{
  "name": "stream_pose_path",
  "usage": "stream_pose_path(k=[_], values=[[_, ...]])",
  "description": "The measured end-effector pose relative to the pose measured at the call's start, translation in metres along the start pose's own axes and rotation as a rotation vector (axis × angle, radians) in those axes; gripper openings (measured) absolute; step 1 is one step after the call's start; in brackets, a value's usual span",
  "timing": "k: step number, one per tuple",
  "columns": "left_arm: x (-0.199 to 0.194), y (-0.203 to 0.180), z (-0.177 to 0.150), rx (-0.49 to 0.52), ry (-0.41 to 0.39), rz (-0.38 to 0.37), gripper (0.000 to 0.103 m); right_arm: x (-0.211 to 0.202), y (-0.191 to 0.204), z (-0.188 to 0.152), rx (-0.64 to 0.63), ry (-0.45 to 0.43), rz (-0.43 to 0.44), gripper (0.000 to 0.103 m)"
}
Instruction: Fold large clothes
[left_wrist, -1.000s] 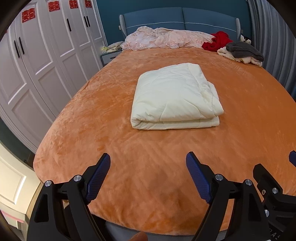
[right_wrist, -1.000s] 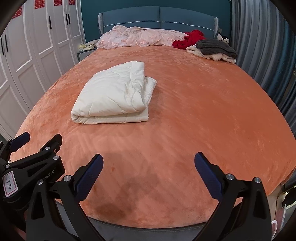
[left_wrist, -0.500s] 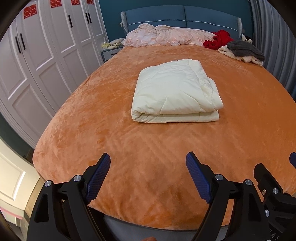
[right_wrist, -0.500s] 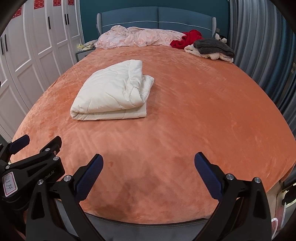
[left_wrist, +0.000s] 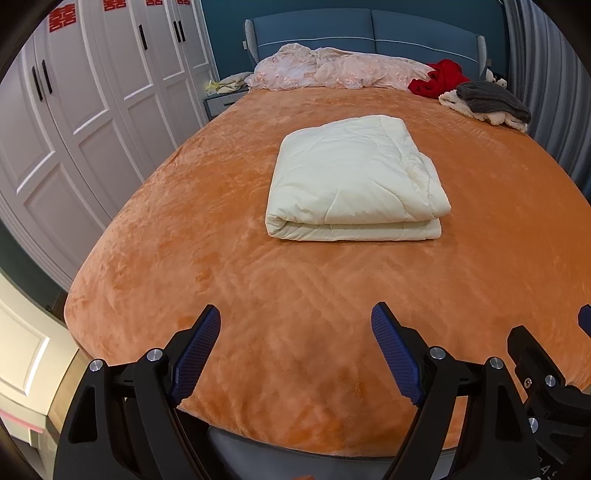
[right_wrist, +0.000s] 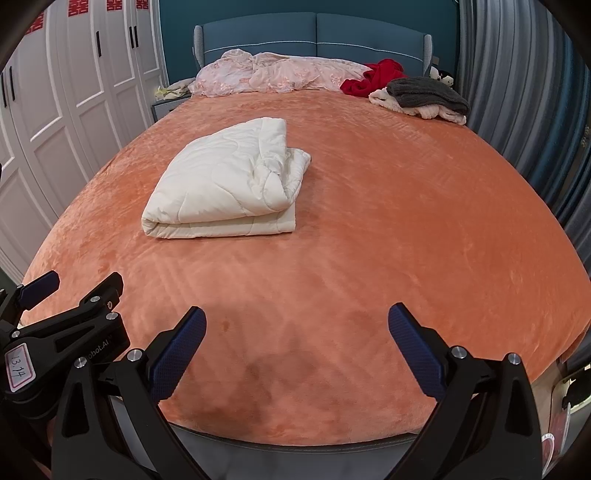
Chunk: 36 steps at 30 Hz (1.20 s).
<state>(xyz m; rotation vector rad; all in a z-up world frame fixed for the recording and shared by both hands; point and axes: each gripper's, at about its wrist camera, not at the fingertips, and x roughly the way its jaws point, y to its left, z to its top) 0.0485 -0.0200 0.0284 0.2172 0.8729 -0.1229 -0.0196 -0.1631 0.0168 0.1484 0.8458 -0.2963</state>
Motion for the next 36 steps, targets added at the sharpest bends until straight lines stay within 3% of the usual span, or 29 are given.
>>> stream_pose_path(k=[36], values=[[0.0058,0.0083,-0.0022,-0.022,0.022,-0.011,0.081,0.0051,0.0027,0.0013,-0.007,0.011,0.007,0.097]])
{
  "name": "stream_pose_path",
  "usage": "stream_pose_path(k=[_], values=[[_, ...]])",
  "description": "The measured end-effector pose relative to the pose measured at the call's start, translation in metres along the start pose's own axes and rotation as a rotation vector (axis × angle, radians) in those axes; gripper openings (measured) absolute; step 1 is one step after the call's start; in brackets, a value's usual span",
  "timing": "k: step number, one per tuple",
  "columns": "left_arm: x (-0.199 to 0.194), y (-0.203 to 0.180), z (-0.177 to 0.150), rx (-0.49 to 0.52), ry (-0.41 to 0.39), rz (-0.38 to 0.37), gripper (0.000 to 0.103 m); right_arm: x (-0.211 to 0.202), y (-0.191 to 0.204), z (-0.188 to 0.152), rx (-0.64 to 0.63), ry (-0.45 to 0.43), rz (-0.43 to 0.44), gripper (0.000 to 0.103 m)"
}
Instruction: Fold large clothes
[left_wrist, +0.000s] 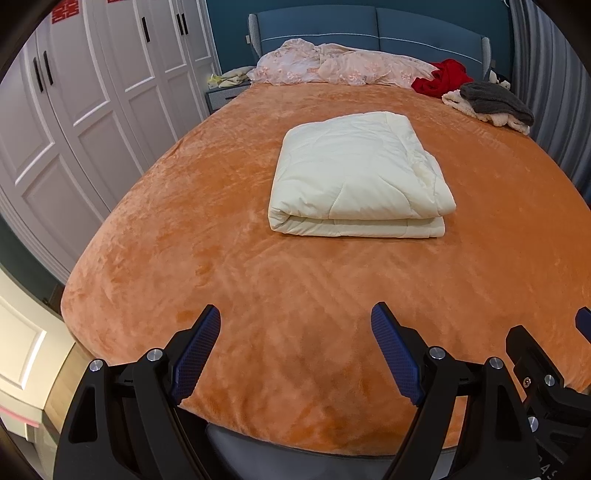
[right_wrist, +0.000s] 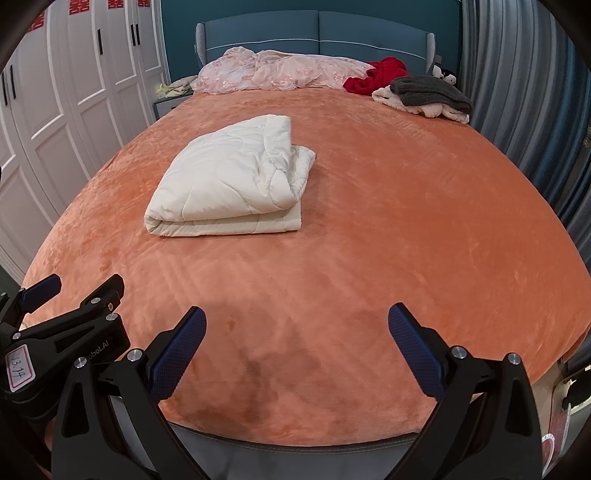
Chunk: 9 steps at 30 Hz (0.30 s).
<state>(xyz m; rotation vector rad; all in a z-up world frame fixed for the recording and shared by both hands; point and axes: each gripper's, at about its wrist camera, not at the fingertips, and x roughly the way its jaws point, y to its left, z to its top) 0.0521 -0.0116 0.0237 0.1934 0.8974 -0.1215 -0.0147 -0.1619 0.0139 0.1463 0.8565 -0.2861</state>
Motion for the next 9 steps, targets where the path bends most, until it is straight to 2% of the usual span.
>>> stream_pose_path(k=[9], values=[[0.0035,0.0002,0.0017,-0.010,0.020,-0.011,0.078,0.0010,0.0020,-0.0007,-0.002,0.001,-0.004,0.097]])
